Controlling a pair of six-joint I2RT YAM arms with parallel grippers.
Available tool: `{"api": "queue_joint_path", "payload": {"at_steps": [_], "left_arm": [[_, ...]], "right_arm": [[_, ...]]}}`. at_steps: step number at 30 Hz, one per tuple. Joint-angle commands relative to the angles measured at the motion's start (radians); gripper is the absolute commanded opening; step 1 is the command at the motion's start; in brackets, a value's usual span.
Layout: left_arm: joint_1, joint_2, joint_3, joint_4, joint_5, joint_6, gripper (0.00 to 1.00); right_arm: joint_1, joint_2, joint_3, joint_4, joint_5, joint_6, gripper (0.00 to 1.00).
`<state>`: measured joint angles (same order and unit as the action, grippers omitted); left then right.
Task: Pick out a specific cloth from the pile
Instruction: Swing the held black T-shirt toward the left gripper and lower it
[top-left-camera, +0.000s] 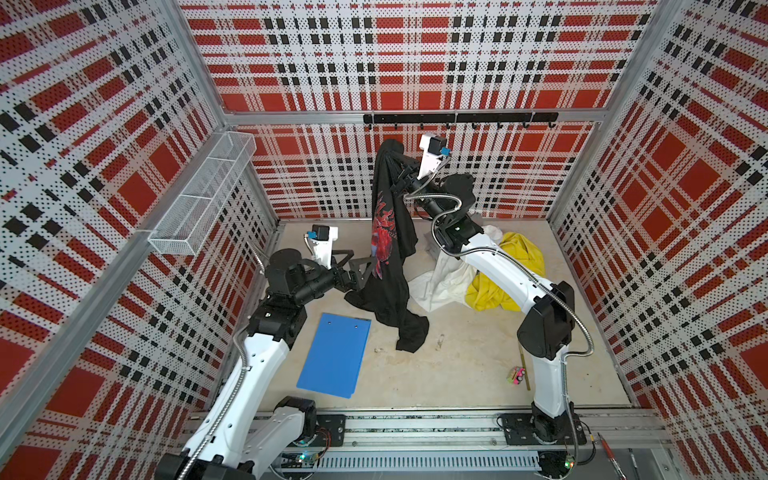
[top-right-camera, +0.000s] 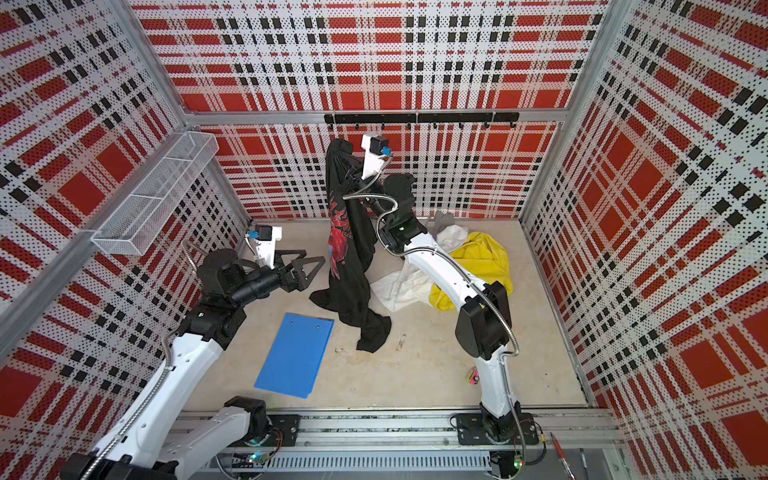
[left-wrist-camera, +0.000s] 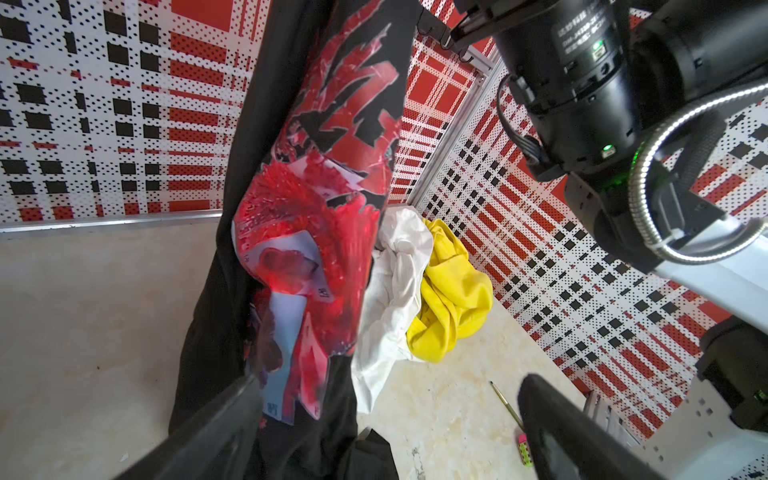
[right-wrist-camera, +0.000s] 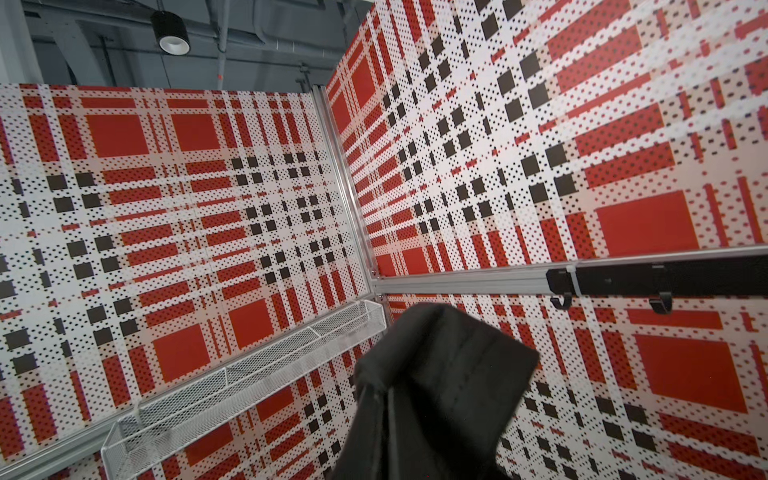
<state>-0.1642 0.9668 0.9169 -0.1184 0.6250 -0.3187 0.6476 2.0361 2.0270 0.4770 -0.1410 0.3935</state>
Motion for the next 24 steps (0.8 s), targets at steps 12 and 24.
{"api": "queue_joint_path", "payload": {"at_steps": [12,24], "left_arm": [[0.017,-0.003,-0.007,0.047,0.025,-0.018,0.96],[0.030,0.002,-0.010,0.060,0.049,-0.019,0.98]], "right_arm": [[0.006,-0.117,-0.180,0.024,-0.034,-0.045,0.00],[0.018,-0.351,-0.673,0.001,-0.045,-0.058,0.00]]}}
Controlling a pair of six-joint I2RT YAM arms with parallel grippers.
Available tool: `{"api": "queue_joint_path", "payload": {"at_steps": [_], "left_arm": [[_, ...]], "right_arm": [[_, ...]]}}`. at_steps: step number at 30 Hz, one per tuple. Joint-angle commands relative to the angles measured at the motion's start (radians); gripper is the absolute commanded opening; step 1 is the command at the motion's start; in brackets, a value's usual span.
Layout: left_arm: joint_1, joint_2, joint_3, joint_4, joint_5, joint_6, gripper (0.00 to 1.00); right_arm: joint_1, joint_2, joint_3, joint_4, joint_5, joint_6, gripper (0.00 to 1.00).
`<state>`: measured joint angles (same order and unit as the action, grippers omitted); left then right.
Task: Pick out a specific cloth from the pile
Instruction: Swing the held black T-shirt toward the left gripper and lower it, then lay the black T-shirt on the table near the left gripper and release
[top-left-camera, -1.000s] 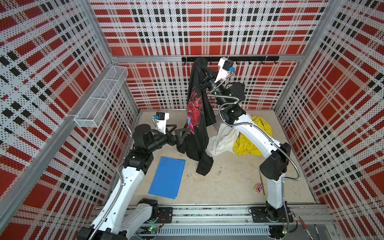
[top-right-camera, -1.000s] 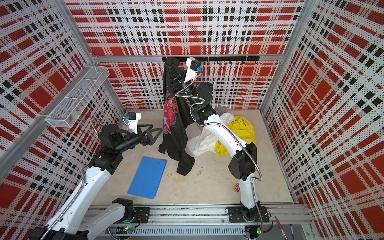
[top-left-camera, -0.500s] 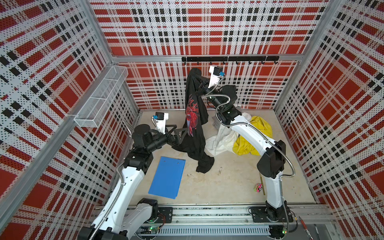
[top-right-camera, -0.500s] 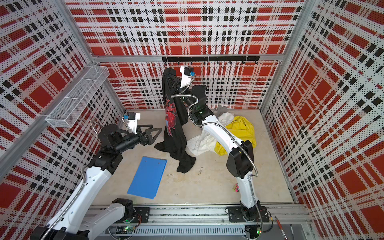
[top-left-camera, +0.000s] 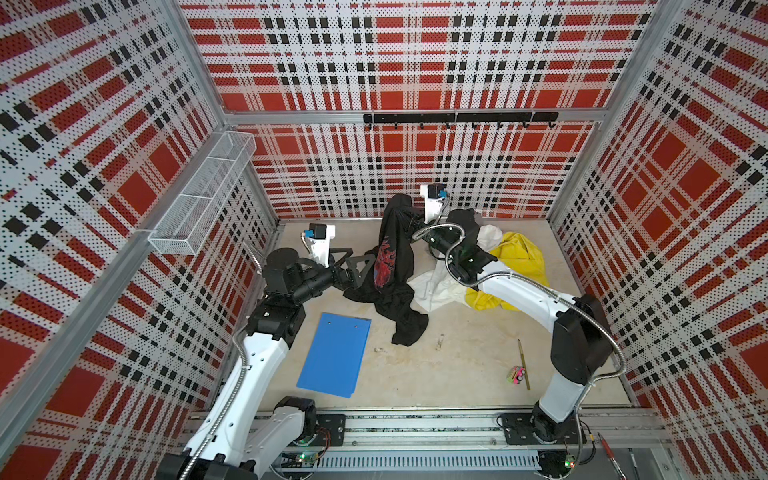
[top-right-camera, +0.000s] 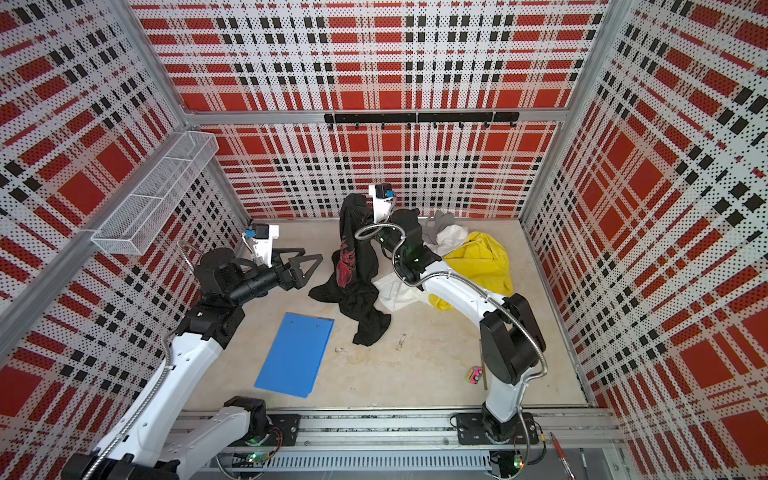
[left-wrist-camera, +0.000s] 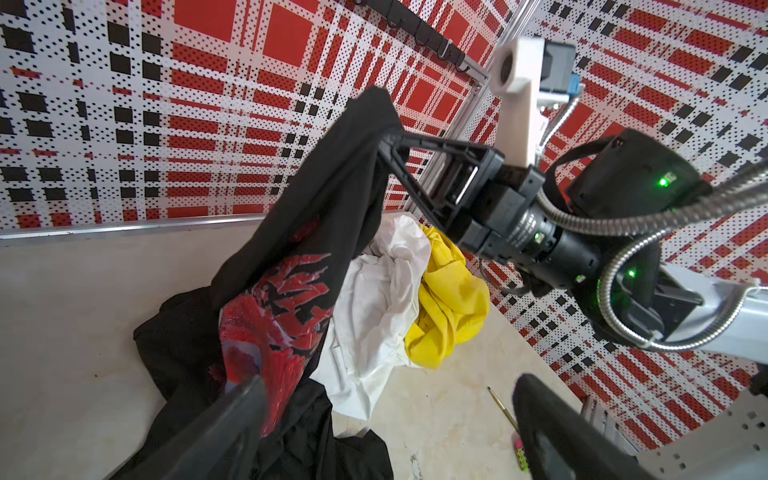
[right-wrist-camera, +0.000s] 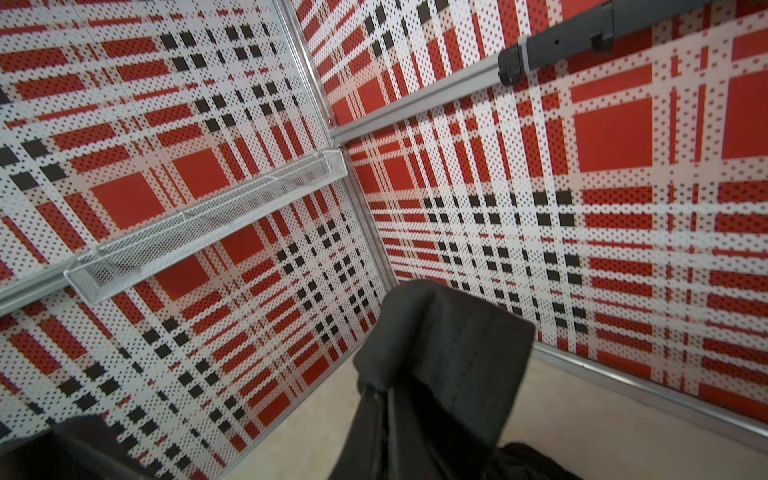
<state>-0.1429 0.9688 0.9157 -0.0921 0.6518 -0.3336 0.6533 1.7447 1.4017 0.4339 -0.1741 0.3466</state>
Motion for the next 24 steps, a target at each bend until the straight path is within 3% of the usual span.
{"api": "queue_joint_path", "payload": {"at_steps": [1,10,18,24], "left_arm": [[0.009,0.003,-0.008,0.034,0.026,-0.004,1.00],[0.016,0.016,0.016,-0.024,-0.004,0.011,0.99],[0.017,0.029,0.022,-0.038,-0.025,0.014,0.99],[0.016,0.033,0.019,-0.035,-0.027,0.012,0.99]], "right_arm": [[0.016,-0.066,-0.069,0.032,-0.017,-0.012,0.00],[0.054,-0.061,-0.200,-0.035,-0.093,-0.008,0.00],[0.072,-0.057,-0.271,-0.082,-0.035,-0.001,0.00],[0.095,0.034,-0.274,-0.152,-0.045,0.009,0.00]]}}
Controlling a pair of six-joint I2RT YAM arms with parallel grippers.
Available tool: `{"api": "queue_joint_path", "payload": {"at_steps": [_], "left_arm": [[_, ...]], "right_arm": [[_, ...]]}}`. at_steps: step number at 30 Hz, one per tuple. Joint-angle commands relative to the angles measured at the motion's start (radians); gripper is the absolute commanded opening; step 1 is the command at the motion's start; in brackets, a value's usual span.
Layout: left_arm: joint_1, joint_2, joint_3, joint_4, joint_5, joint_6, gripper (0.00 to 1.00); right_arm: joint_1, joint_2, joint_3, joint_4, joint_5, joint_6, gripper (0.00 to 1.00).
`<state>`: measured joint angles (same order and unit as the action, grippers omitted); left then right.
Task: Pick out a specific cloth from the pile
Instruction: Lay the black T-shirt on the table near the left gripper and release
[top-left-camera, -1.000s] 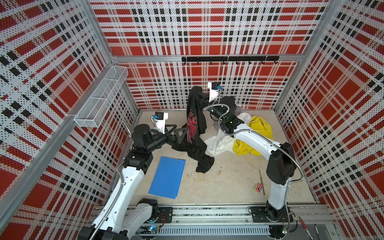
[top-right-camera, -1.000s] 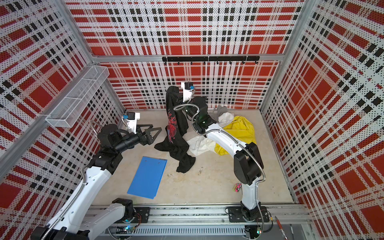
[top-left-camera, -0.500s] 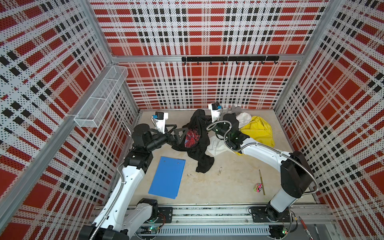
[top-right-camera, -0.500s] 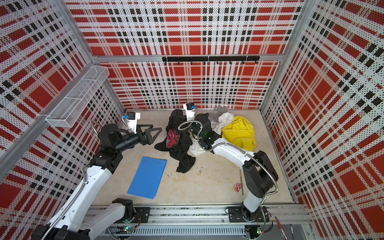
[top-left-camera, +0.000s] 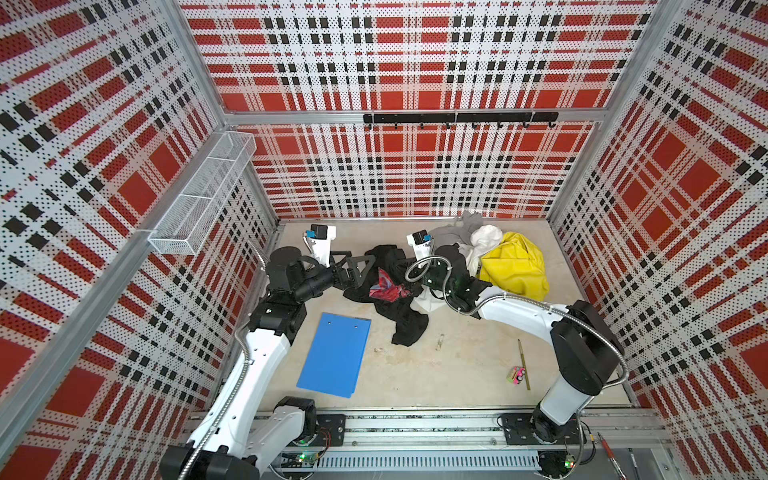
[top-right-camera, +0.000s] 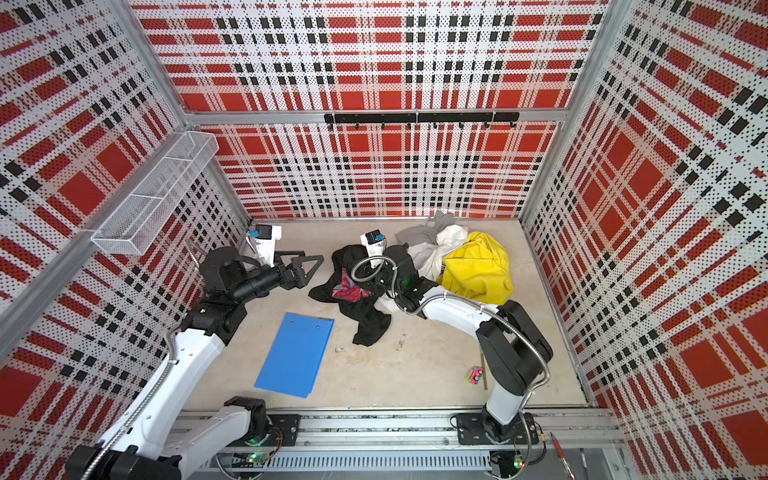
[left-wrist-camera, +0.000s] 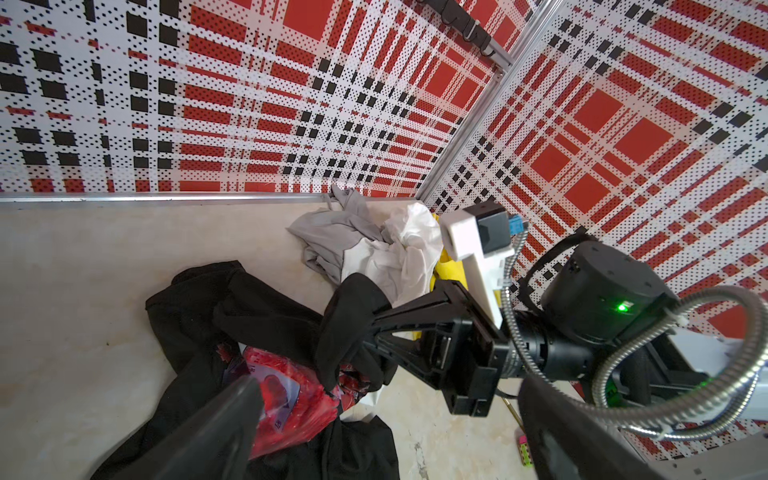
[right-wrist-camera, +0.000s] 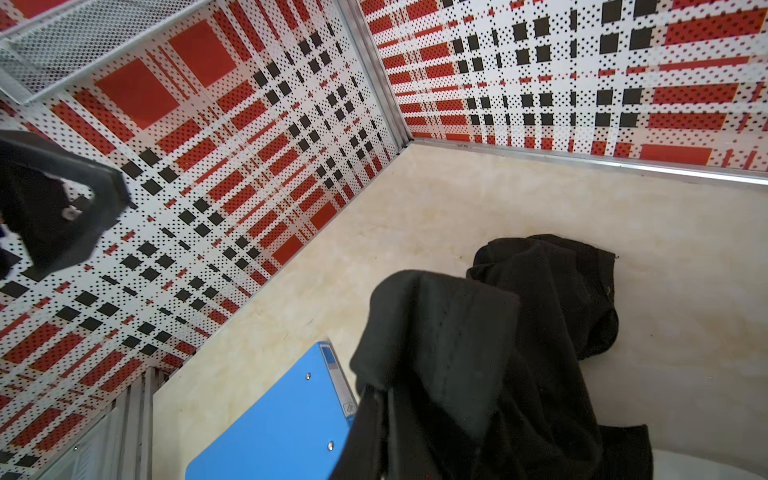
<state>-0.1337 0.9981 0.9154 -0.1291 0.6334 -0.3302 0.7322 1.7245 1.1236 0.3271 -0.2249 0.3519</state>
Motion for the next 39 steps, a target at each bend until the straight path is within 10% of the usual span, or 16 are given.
{"api": "queue_joint_path", "payload": {"at_steps": [1,22,39], "left_arm": [[0.006,0.004,0.020,0.001,-0.008,0.009,0.99],[0.027,0.005,0.019,-0.005,-0.046,-0.004,0.99],[-0.129,0.105,0.035,-0.116,-0.311,0.027,0.99]], "right_arm": [[0.017,0.076,0.014,-0.063,0.013,0.005,0.00],[0.017,0.509,0.457,-0.183,-0.029,0.044,0.13],[0.004,0.001,0.041,-0.225,0.076,-0.055,0.67]]}}
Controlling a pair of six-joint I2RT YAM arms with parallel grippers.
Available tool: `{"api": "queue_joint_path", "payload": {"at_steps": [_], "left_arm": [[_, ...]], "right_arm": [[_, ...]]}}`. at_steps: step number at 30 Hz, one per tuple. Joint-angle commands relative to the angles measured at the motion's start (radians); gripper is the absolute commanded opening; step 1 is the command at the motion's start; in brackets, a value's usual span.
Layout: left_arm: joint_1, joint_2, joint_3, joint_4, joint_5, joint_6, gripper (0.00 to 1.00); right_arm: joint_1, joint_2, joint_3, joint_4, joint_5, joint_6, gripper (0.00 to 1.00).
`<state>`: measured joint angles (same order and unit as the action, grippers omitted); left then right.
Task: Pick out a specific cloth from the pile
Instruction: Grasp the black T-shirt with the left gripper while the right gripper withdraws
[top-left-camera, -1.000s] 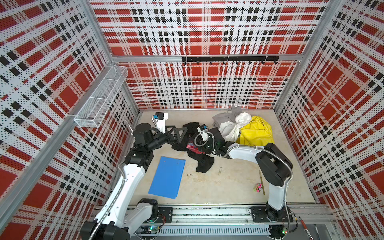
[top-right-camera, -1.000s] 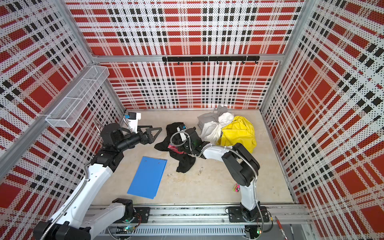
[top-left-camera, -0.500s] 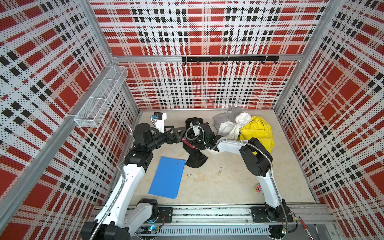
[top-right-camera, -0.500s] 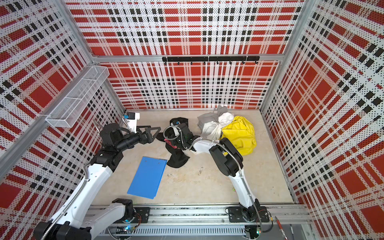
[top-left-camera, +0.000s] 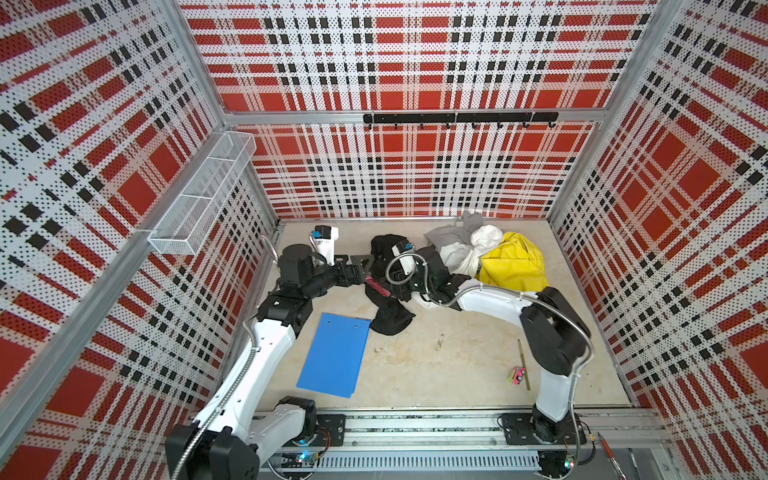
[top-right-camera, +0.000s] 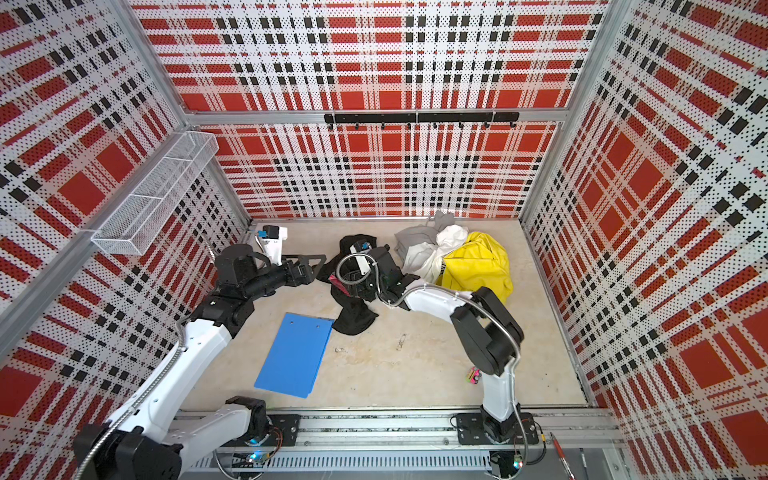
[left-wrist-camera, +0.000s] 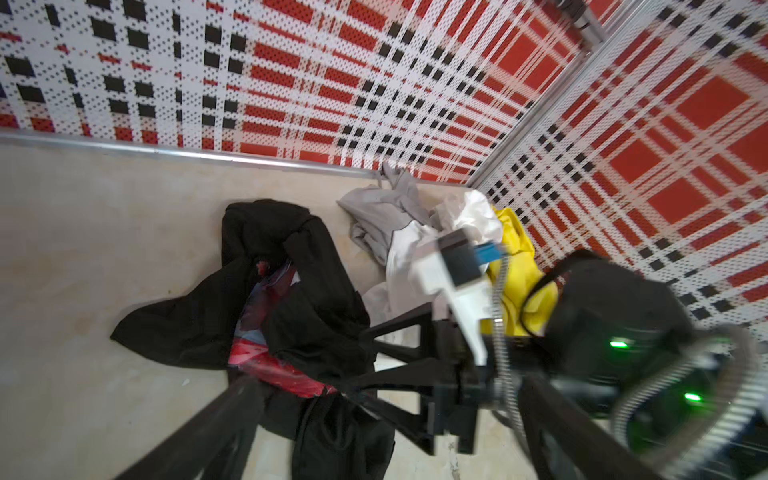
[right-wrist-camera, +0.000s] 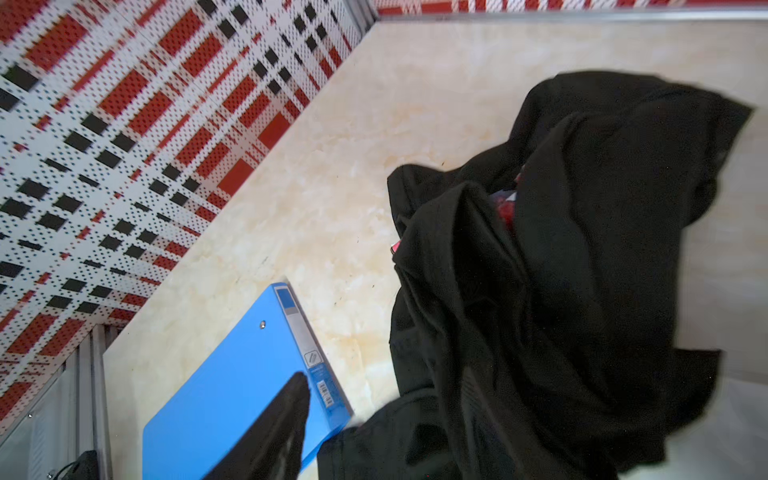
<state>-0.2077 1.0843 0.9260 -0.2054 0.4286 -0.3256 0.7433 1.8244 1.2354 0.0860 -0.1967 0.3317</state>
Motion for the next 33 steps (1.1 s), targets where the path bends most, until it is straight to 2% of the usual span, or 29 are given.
{"api": "queue_joint_path", "payload": {"at_steps": [1,7,14,21,33], "left_arm": [[-0.079,0.034,0.019,-0.044,-0.125,0.024,0.99],[-0.229,0.234,0.103,-0.203,-0.326,-0.007,0.99],[-0.297,0.492,0.209,-0.223,-0.423,-0.168,0.99],[-0.298,0.715,0.345,-0.298,-0.543,-0.195,0.99],[-0.272,0.902,0.393,-0.302,-0.543,-0.172,0.99]], "right_arm": [[-0.010,-0.143,-0.107,0.010,0.063,-0.041,0.69],[-0.064,-0.443,-0.327,-0.016,0.148,-0.048,0.73],[-0.118,-0.674,-0.429,-0.069,0.181,-0.052,0.76],[-0.122,-0.741,-0.457,-0.086,0.203,-0.065,0.77],[-0.134,-0.787,-0.465,-0.104,0.230,-0.077,0.78]]}}
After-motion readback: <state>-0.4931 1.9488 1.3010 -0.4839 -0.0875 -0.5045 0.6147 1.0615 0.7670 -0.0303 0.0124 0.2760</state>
